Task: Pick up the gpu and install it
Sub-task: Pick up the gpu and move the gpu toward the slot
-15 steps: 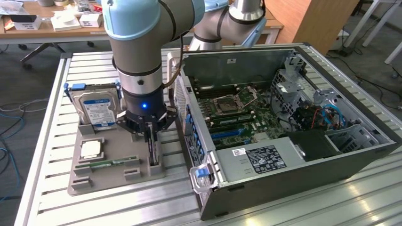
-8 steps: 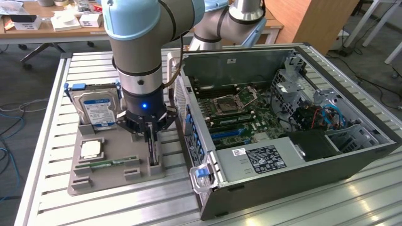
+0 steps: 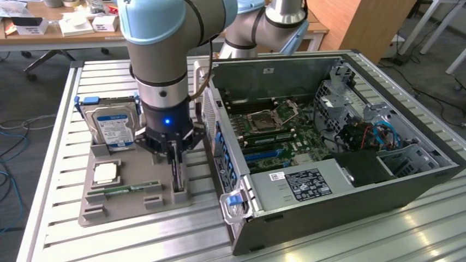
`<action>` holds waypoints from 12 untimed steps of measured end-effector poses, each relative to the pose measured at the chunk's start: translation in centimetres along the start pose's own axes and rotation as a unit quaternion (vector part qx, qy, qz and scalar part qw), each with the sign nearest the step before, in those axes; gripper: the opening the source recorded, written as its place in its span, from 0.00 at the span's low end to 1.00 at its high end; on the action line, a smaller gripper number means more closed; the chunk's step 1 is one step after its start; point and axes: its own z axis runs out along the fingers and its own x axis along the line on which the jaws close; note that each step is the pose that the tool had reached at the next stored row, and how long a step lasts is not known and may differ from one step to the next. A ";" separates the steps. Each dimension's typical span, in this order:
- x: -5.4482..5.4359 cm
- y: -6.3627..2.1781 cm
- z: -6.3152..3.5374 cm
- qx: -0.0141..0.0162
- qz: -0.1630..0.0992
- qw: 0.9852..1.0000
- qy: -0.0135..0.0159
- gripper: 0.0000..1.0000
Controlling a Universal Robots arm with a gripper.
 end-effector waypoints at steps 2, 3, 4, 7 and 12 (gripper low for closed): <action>0.0 0.00 -0.23 0.000 0.000 1.000 0.000 0.26; 0.0 0.00 -0.35 0.000 0.000 1.000 0.000 0.26; 0.0 0.01 -0.47 0.000 0.000 1.000 0.000 0.26; 0.0 0.01 -0.81 0.000 0.000 1.000 0.000 0.26; 0.0 0.03 -1.94 0.000 0.000 1.000 0.000 0.26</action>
